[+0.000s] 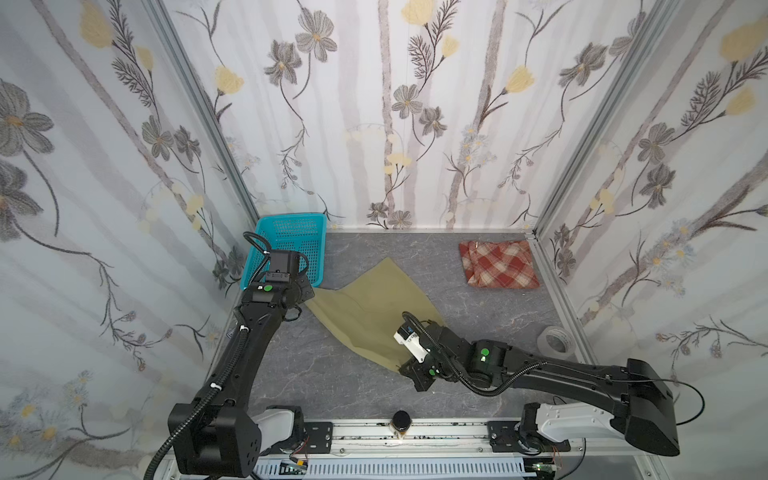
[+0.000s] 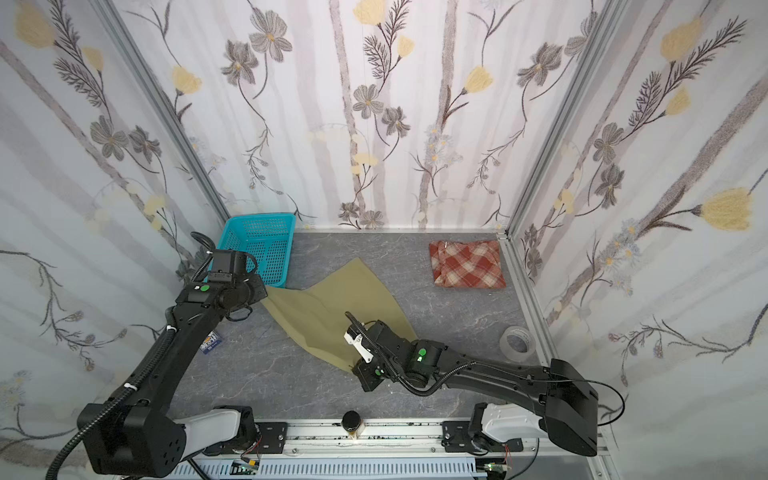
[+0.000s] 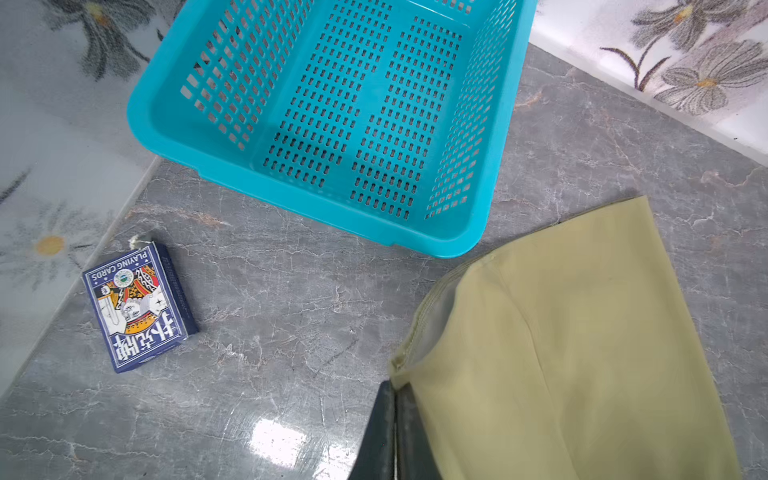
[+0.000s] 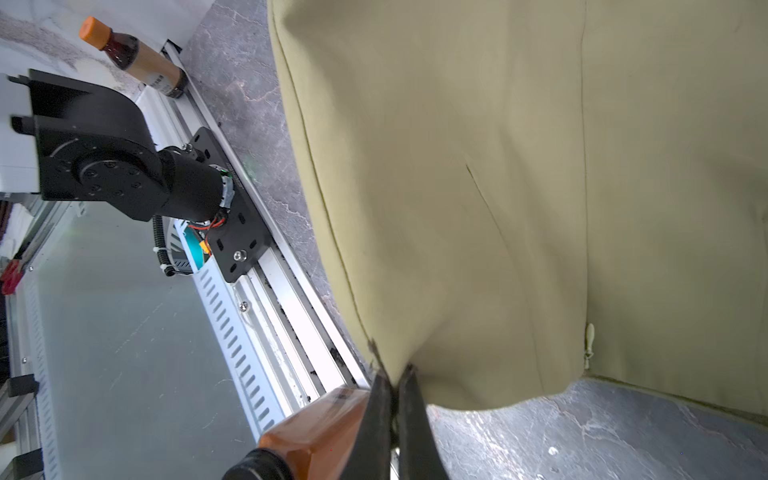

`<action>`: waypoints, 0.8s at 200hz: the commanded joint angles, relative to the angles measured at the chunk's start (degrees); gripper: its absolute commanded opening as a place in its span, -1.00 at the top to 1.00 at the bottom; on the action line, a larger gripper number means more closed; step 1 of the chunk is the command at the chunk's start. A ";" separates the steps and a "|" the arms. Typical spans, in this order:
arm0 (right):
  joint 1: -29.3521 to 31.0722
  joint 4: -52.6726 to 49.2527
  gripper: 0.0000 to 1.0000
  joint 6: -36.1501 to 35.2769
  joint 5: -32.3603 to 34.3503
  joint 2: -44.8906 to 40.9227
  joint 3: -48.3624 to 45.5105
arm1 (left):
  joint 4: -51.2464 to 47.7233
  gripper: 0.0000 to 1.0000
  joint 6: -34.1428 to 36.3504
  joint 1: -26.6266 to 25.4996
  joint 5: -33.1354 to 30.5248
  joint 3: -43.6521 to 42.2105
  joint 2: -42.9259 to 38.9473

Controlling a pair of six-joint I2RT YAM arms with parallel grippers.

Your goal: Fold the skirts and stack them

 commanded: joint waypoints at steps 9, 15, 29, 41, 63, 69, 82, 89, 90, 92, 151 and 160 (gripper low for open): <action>-0.01 3.03 1.00 0.76 -1.82 -0.56 0.32 | -1.44 1.00 -0.17 -0.10 -0.05 2.08 0.43; 0.05 3.20 1.00 0.91 -2.01 -0.57 0.13 | -1.41 1.00 -0.24 -0.45 0.27 2.69 1.04; -0.03 3.21 1.00 1.37 -2.46 -0.57 -0.18 | -1.41 1.00 -0.26 -1.86 0.55 4.29 2.94; -0.12 3.30 1.00 2.07 -2.72 -0.65 -0.63 | -1.41 1.00 -0.43 -3.80 0.11 5.89 5.00; -0.79 3.94 1.00 3.36 -2.98 -1.81 -2.02 | -1.33 1.00 -1.12 -6.77 -0.81 8.72 8.71; -1.11 4.09 1.00 3.65 -3.25 -2.15 -2.40 | -1.33 1.00 -1.29 -7.31 -0.96 9.53 9.86; -2.11 4.18 1.00 4.48 -3.86 -3.04 -3.38 | -1.24 1.00 -1.31 -8.41 -1.36 11.68 12.11; -2.77 4.27 1.00 4.87 -4.13 -3.54 -4.02 | -1.24 1.00 -1.31 -8.90 -1.60 12.78 13.26; -2.85 4.31 1.00 4.90 -4.23 -3.59 -4.06 | -1.24 1.00 -1.31 -8.98 -1.62 12.88 13.40; -3.02 4.35 1.00 5.04 -4.34 -3.79 -4.10 | -1.24 1.00 -1.31 -9.09 -1.67 13.20 13.73; -10.38 4.46 1.00 7.20 -8.78 -6.24 -9.15 | -0.67 1.00 -1.66 -12.09 -2.43 22.99 23.91; -11.05 4.27 1.00 7.20 -8.81 -6.46 -9.36 | -0.62 1.00 -1.74 -12.64 -2.67 24.63 25.60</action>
